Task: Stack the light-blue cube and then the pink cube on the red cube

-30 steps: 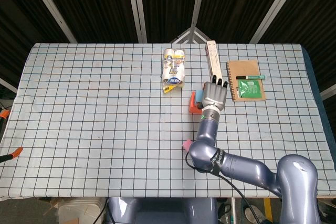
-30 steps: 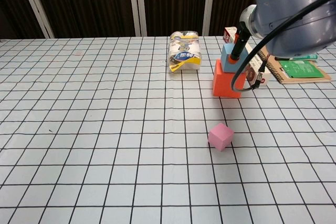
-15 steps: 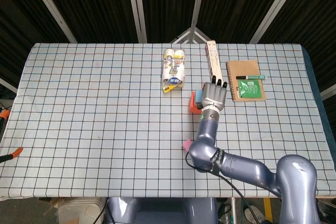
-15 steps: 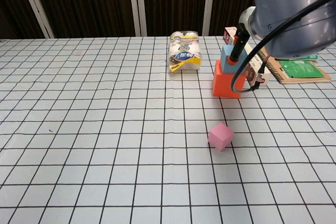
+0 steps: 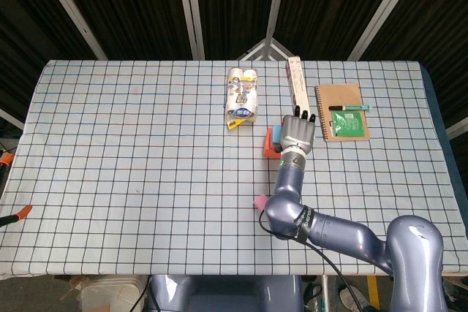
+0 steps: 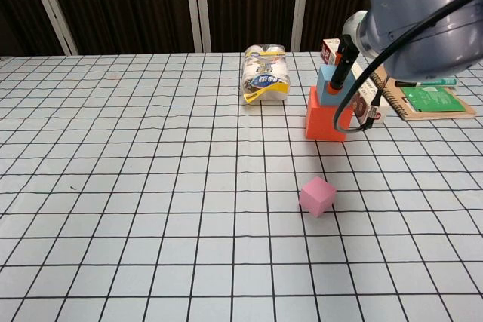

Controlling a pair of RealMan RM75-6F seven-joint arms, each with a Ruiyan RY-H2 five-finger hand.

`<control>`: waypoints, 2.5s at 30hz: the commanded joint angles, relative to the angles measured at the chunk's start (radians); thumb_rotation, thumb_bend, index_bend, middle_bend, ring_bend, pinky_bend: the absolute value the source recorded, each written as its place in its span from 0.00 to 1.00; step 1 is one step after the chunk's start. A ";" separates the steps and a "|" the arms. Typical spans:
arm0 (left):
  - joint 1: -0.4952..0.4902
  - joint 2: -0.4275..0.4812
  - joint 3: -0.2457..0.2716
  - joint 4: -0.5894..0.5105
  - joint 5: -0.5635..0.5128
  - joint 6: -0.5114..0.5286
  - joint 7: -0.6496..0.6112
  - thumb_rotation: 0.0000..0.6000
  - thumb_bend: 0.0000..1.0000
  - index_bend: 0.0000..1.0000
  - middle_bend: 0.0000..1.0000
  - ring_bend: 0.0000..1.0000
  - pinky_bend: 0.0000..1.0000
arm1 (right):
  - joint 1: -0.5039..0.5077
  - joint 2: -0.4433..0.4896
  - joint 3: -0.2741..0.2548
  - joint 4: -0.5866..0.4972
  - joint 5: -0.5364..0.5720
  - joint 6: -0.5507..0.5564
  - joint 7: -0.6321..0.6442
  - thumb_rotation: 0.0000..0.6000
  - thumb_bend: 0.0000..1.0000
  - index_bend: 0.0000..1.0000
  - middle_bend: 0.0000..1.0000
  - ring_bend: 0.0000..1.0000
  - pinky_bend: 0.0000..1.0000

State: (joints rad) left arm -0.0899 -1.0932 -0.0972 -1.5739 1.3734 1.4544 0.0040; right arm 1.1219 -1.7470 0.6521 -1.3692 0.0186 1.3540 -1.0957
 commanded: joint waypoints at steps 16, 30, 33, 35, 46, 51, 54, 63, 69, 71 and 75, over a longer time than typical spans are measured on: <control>-0.001 -0.001 0.001 -0.001 0.001 -0.001 0.003 1.00 0.16 0.04 0.00 0.00 0.00 | 0.002 0.023 -0.009 -0.034 0.023 -0.008 -0.030 1.00 0.75 0.35 0.00 0.00 0.00; -0.002 -0.002 0.001 -0.001 0.000 -0.004 0.008 1.00 0.16 0.04 0.00 0.00 0.00 | 0.000 0.026 -0.017 -0.028 0.013 -0.013 -0.007 1.00 0.65 0.30 0.00 0.00 0.00; -0.002 -0.002 0.000 -0.002 -0.002 -0.003 0.008 1.00 0.16 0.04 0.00 0.00 0.00 | 0.000 0.030 -0.019 -0.032 0.019 -0.013 -0.013 1.00 0.65 0.30 0.00 0.00 0.00; -0.001 -0.001 0.000 -0.002 -0.003 -0.003 0.007 1.00 0.16 0.04 0.00 0.00 0.00 | -0.001 0.032 -0.020 -0.035 0.021 -0.013 -0.014 1.00 0.65 0.30 0.00 0.00 0.00; -0.002 -0.002 0.001 -0.003 0.000 -0.002 0.009 1.00 0.16 0.04 0.00 0.00 0.00 | -0.002 0.038 -0.024 -0.058 0.029 0.000 -0.015 1.00 0.65 0.30 0.00 0.00 0.00; 0.000 -0.001 0.000 -0.003 -0.002 0.002 0.005 1.00 0.16 0.04 0.00 0.00 0.00 | -0.003 0.036 -0.027 -0.061 0.027 -0.001 -0.007 1.00 0.64 0.30 0.00 0.00 0.00; 0.000 -0.001 0.000 -0.003 0.000 0.001 0.005 1.00 0.16 0.04 0.00 0.00 0.00 | -0.003 0.034 -0.027 -0.057 0.023 -0.004 0.000 1.00 0.60 0.30 0.00 0.00 0.00; -0.001 -0.002 -0.002 -0.003 -0.003 0.000 0.006 1.00 0.16 0.04 0.00 0.00 0.00 | -0.005 0.038 -0.032 -0.059 0.019 -0.007 0.004 1.00 0.46 0.30 0.00 0.00 0.00; 0.000 -0.002 -0.001 -0.004 -0.002 0.001 0.009 1.00 0.16 0.04 0.00 0.00 0.00 | -0.008 0.046 -0.036 -0.068 0.024 -0.004 -0.001 1.00 0.45 0.30 0.00 0.00 0.00; 0.000 -0.002 -0.001 -0.004 -0.003 0.002 0.009 1.00 0.16 0.04 0.00 0.00 0.00 | -0.008 0.048 -0.036 -0.070 0.026 -0.004 -0.004 1.00 0.45 0.30 0.00 0.00 0.00; 0.000 -0.002 -0.002 -0.004 -0.005 0.001 0.009 1.00 0.16 0.04 0.00 0.00 0.00 | -0.007 0.052 -0.039 -0.075 0.031 -0.005 -0.011 1.00 0.43 0.30 0.00 0.00 0.00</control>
State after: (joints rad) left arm -0.0898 -1.0955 -0.0988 -1.5777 1.3686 1.4552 0.0134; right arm 1.1147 -1.6952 0.6136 -1.4440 0.0485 1.3490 -1.1058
